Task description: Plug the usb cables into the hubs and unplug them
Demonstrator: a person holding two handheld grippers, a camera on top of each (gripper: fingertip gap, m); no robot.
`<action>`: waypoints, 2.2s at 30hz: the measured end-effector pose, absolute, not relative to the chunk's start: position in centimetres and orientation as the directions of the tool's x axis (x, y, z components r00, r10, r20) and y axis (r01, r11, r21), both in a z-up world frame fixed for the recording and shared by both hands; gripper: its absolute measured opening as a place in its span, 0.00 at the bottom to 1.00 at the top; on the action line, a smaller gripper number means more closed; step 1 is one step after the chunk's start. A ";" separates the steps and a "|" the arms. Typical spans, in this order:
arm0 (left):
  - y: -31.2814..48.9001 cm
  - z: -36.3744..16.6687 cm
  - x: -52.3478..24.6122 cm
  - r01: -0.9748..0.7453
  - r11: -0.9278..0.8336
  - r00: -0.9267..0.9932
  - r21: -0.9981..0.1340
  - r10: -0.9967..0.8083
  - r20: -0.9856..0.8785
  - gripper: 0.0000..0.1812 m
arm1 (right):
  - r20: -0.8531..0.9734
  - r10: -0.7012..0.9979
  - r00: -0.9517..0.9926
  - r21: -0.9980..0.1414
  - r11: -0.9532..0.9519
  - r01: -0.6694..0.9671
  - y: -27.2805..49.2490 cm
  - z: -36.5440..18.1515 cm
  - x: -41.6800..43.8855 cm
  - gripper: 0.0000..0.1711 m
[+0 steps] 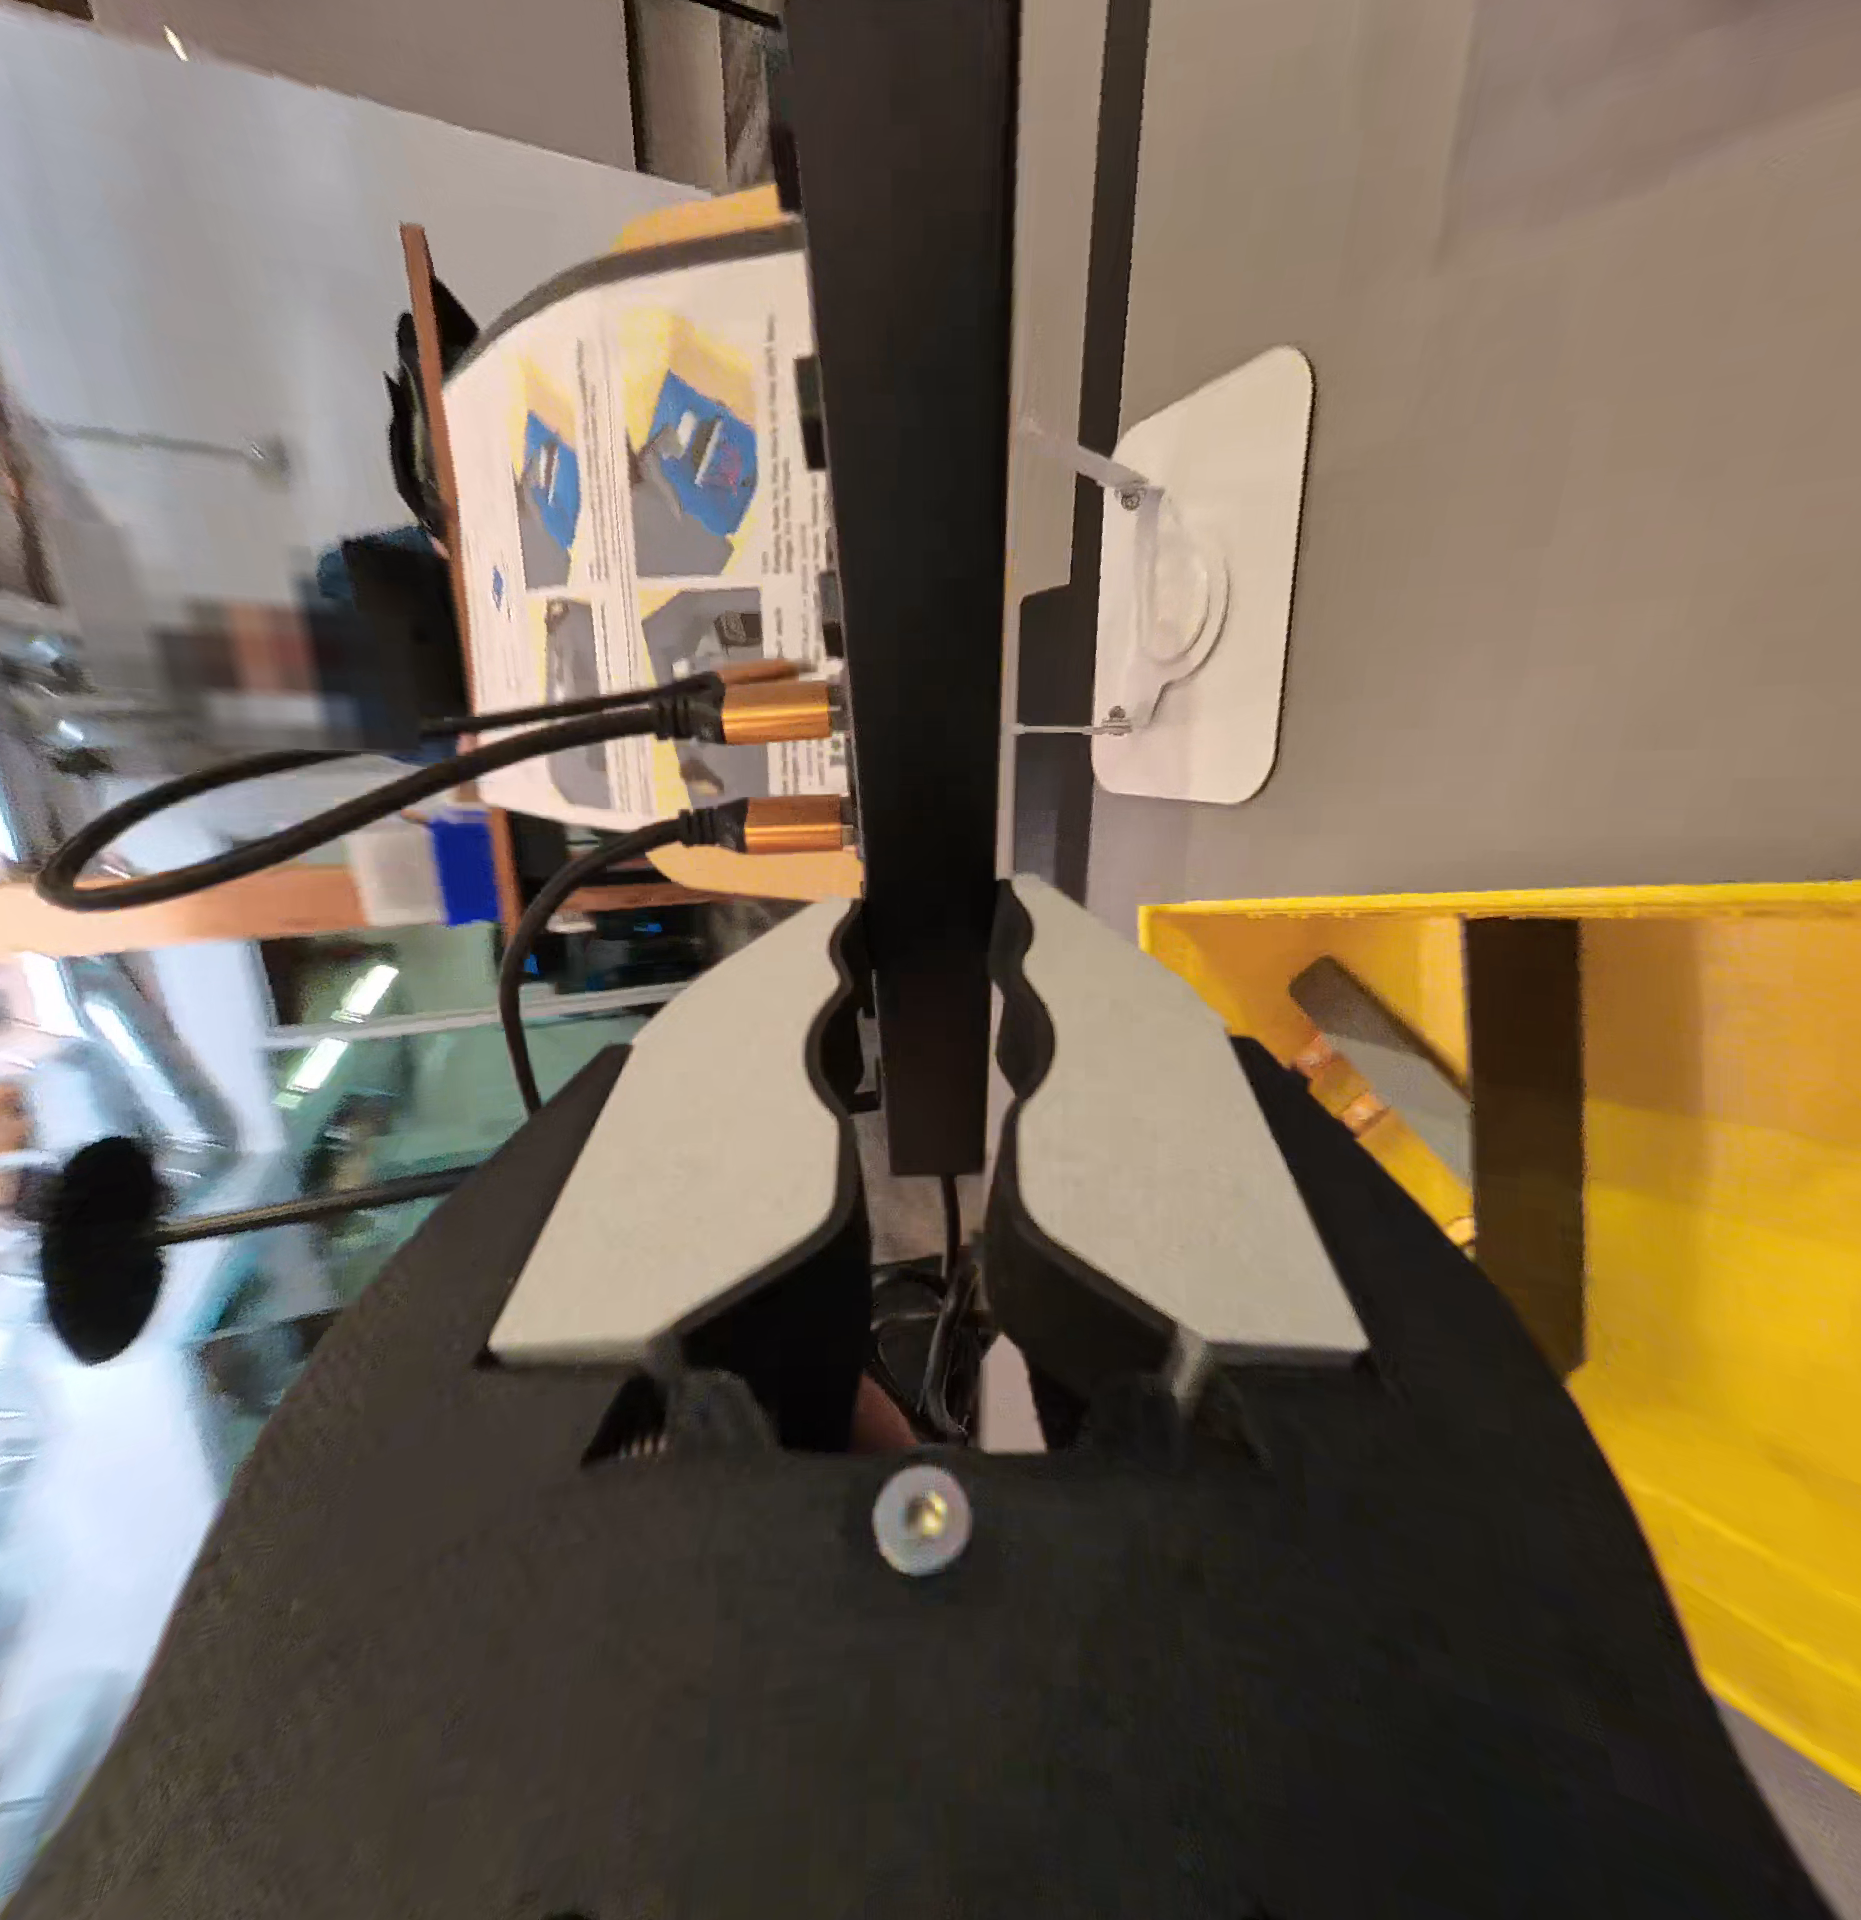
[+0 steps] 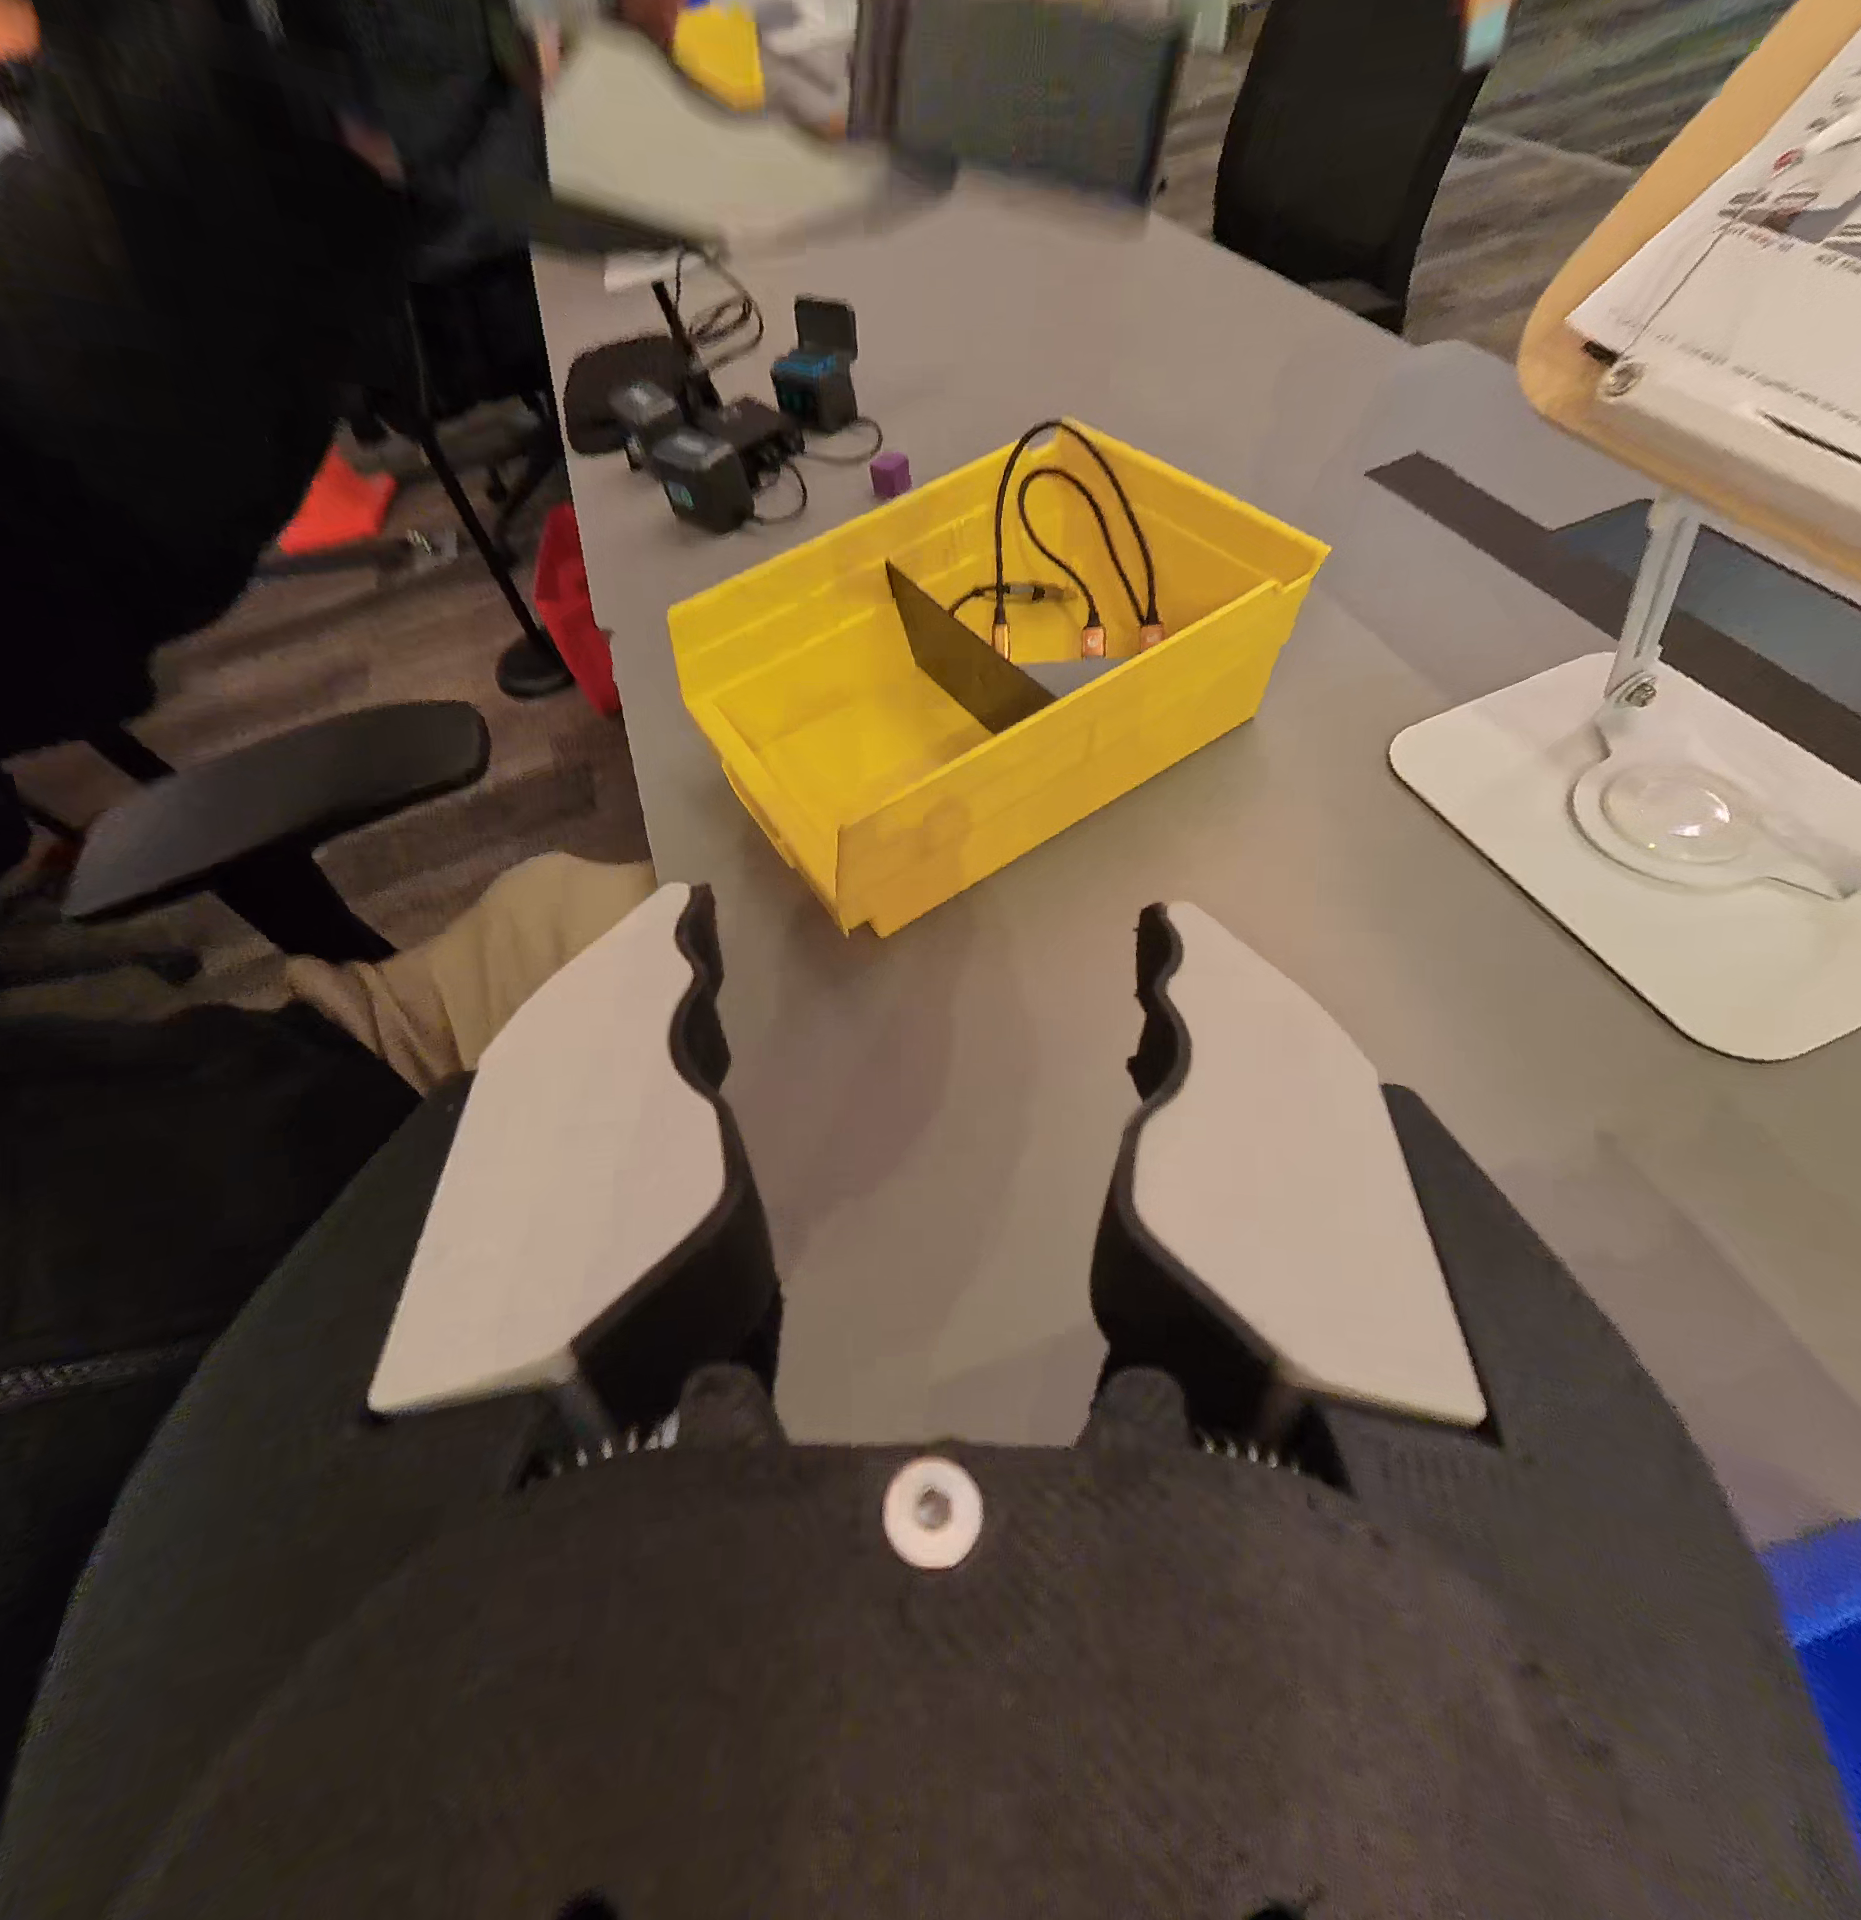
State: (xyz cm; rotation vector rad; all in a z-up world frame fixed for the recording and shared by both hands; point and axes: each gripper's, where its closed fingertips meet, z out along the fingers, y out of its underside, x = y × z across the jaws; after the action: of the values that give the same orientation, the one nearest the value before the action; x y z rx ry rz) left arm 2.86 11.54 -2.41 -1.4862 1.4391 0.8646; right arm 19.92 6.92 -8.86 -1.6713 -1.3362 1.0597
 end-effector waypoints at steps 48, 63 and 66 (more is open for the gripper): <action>5.7 -8.9 11.0 -0.112 -0.180 0.721 -0.977 -0.692 0.045 0.44 | -0.360 0.928 -0.095 -0.926 -0.343 0.155 6.1 -10.8 15.5 0.37; 5.6 -5.8 13.3 0.353 -0.225 0.411 -0.908 -0.834 0.367 0.35 | -0.356 0.889 -0.289 -0.934 -0.332 0.130 1.7 -11.5 13.0 0.37; 5.6 -5.7 13.7 0.350 -0.207 0.420 -0.914 -0.837 0.351 0.48 | -0.354 0.880 -0.316 -0.935 -0.323 0.146 1.0 -12.0 12.7 0.38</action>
State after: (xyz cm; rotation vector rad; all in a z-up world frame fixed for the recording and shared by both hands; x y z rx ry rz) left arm 13.70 5.56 -5.74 -1.3841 0.4747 -1.1575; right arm 12.65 1.02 -12.01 -1.3571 -1.3473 1.6945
